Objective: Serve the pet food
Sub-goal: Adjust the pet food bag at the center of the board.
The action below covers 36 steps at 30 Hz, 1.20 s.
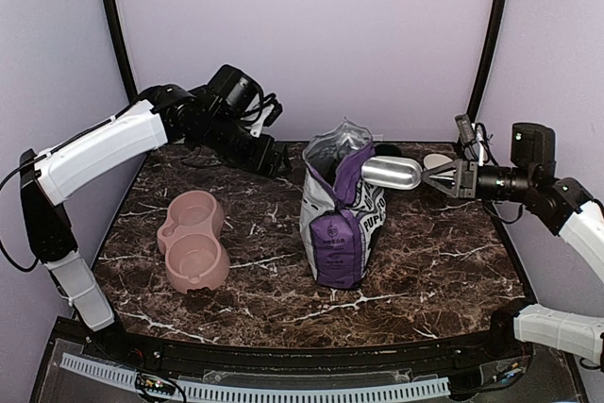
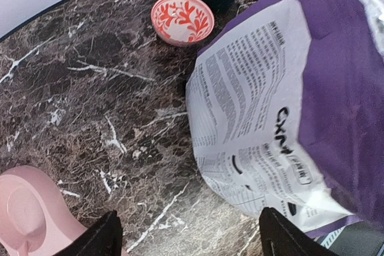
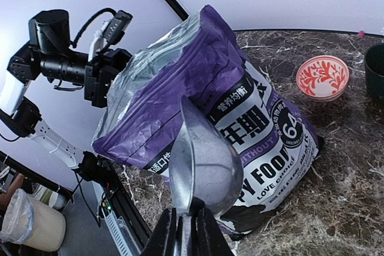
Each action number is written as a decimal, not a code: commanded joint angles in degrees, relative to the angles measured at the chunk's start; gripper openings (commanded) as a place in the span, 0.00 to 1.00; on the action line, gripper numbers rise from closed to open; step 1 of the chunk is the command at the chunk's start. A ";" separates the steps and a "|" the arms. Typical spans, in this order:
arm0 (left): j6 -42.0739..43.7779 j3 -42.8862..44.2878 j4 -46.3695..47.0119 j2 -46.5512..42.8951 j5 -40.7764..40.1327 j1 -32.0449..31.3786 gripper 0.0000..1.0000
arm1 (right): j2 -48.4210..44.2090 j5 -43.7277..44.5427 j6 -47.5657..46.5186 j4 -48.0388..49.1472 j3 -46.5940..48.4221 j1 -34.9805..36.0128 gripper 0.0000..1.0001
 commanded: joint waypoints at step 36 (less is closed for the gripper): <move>-4.01 23.88 -3.36 15.36 5.17 -3.79 0.46 | -7.54 17.77 -7.24 -10.11 2.05 -0.90 0.00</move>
